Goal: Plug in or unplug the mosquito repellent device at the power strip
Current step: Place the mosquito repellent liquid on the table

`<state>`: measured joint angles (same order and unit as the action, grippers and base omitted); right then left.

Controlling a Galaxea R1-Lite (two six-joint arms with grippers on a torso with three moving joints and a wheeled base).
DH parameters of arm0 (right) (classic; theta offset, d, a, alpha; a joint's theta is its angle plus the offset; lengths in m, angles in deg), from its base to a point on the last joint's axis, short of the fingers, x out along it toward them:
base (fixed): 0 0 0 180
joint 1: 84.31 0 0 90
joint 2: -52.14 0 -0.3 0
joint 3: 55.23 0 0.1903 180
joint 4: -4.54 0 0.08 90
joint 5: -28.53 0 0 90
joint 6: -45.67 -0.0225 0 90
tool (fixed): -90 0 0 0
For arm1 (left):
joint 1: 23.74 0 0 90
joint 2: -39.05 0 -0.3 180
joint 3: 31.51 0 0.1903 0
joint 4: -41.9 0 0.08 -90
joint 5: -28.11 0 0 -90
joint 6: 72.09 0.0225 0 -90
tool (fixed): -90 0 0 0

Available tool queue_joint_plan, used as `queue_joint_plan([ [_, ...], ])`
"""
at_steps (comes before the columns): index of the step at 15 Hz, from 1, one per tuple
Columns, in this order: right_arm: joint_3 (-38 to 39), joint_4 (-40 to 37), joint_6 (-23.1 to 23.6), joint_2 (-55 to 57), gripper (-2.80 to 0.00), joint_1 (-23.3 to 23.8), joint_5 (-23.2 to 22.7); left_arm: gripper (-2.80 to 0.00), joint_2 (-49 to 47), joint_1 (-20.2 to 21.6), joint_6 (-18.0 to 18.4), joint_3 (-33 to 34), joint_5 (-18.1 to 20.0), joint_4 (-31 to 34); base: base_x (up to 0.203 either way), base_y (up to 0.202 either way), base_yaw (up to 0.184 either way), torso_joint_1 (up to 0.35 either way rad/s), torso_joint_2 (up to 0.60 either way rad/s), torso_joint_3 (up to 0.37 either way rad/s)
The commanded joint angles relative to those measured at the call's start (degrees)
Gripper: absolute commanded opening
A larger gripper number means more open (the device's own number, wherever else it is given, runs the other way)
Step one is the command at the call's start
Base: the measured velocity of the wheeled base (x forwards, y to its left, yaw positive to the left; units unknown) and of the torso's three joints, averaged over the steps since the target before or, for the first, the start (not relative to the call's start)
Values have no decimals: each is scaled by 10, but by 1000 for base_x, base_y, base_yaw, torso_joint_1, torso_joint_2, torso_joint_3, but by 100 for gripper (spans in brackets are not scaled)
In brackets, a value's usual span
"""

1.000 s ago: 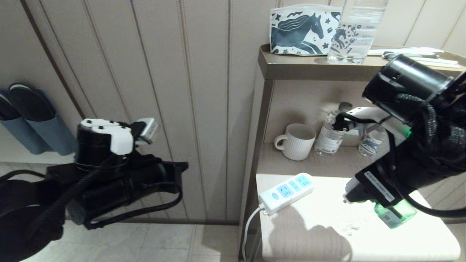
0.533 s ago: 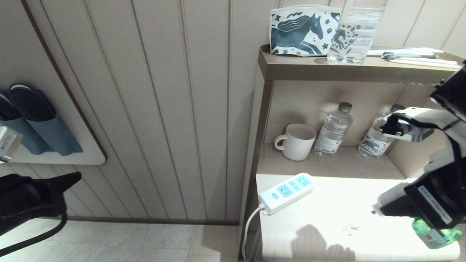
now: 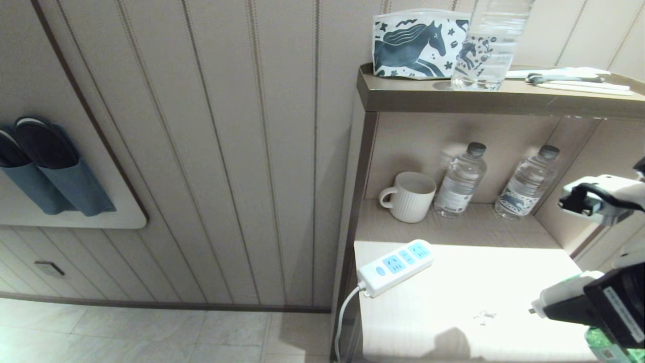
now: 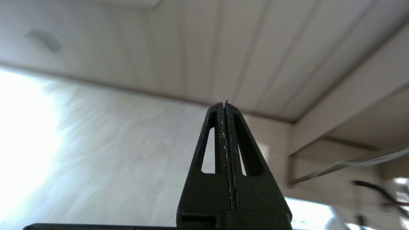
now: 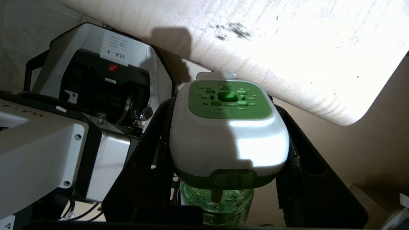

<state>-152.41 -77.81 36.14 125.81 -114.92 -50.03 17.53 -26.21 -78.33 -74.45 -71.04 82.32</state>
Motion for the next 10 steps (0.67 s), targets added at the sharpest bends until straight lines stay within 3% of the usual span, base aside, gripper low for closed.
queue_joint_plan([
  [1,33,26,-1,-21,-280,6,0,-280,80,10,5,45,0,-13,0,0,0,0,0,0],
  [3,84,89,-1,-50,-280,15,0,-280,121,16,31,134,7,-88,0,0,0,0,0,0],
  [5,122,141,0,-74,-280,21,0,-280,174,20,63,171,32,-150,0,0,0,0,0,0],
  [8,172,206,0,-109,-280,25,1,-280,215,21,116,195,106,-159,0,0,0,0,0,0],
  [10,202,255,2,-138,-280,36,0,-280,215,21,118,195,109,-159,0,0,0,0,0,0],
])
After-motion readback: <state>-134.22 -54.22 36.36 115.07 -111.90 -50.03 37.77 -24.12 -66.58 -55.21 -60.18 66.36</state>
